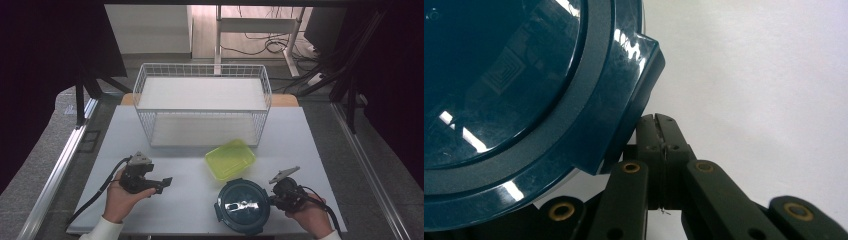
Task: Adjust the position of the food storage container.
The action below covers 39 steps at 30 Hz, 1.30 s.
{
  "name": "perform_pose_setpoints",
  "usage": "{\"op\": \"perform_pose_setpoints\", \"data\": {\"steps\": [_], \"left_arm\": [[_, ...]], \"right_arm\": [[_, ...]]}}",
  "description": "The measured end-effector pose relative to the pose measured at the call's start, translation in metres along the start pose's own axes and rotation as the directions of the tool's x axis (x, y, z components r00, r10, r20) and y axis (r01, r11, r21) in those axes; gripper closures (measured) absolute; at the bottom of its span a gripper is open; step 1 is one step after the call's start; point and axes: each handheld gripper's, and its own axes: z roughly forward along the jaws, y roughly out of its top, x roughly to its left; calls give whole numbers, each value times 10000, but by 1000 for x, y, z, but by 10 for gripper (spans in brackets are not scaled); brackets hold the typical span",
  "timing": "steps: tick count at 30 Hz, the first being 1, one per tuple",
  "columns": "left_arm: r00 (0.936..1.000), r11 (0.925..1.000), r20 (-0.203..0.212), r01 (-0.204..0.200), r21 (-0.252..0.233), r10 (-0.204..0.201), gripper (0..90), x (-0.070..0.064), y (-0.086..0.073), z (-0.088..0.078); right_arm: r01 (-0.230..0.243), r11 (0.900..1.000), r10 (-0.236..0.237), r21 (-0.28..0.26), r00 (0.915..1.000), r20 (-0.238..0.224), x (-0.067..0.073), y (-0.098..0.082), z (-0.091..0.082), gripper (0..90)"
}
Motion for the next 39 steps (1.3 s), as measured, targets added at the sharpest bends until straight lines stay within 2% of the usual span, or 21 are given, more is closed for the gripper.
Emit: {"op": "perform_pose_setpoints", "data": {"steps": [8,14,16,19,21,22,23,24,25,26,28,29,30,32,33,34,37,39], "left_arm": [[10000,10000,69,67,-57,-67,149,-1,0,-1],[9998,9999,103,158,-58,-157,148,-2,0,-1],[9997,9997,103,208,-154,-207,147,-3,0,-3],[9993,9988,155,357,-335,-352,147,-5,-1,-7],[9983,9977,284,521,-434,-509,147,-7,-1,-9],[9983,9977,284,521,-434,-509,147,-7,-1,-9],[9975,9968,354,632,-488,-615,147,-8,-1,-9],[9968,9962,423,700,-518,-678,146,-9,-1,-10],[9959,9956,499,782,-508,-757,144,-11,-2,-10],[9954,9954,533,820,-501,-793,142,-12,-3,-10],[9940,9946,594,945,-437,-918,136,-16,-5,-9],[9940,9946,594,945,-437,-918,134,-16,-5,-9],[9921,9937,750,1039,-423,-1005,132,-19,-7,-8],[9904,9931,897,1093,-420,-1052,130,-22,-8,-7],[9899,9926,936,1115,-476,-1067,140,-23,-8,-7],[9906,9915,872,1112,-675,-1051,150,-27,-10,-7],[9904,9909,897,1118,-745,-1050,151,-32,-11,-8],[9881,9903,1087,1170,-753,-1084,150,-36,-12,-8]], "right_arm": [[-17,10000,18,-85,10000,92,10,0,0,892],[-115,9996,112,-254,9999,-119,9,-2,0,891],[-277,9982,257,-528,9990,-378,4,-4,0,888],[-419,9957,418,-832,9991,-22,-2,-7,-2,866],[-620,9898,630,-1285,9980,40,-7,-9,-5,828],[-620,9898,630,-1285,9980,40,-7,-9,-5,828],[-791,9842,811,-1584,9967,61,-10,-11,-7,798],[-931,9772,956,-1908,9954,43,-13,-12,-10,731],[-1253,9616,1297,-2440,9916,20,-17,-14,-14,564],[-1497,9515,1533,-2690,9881,-75,-18,-14,-15,522],[-2117,9203,2019,-3289,9773,-641,-24,-17,-18,419],[-2117,9203,2019,-3289,9773,-641,-24,-17,-18,419],[-2453,9090,2222,-3370,9692,-1061,-28,-19,-17,348],[-2493,9072,2232,-3390,9680,-1145,-29,-19,-17,330],[-2602,9006,2242,-3482,9643,-1408,-30,-20,-17,288],[-2626,8988,2191,-3509,9626,-1591,-30,-21,-17,279],[-2594,8971,1930,-3577,9582,-2111,-30,-22,-18,257],[-2543,8966,1791,-3625,9570,-2284,-30,-23,-19,239]]}}
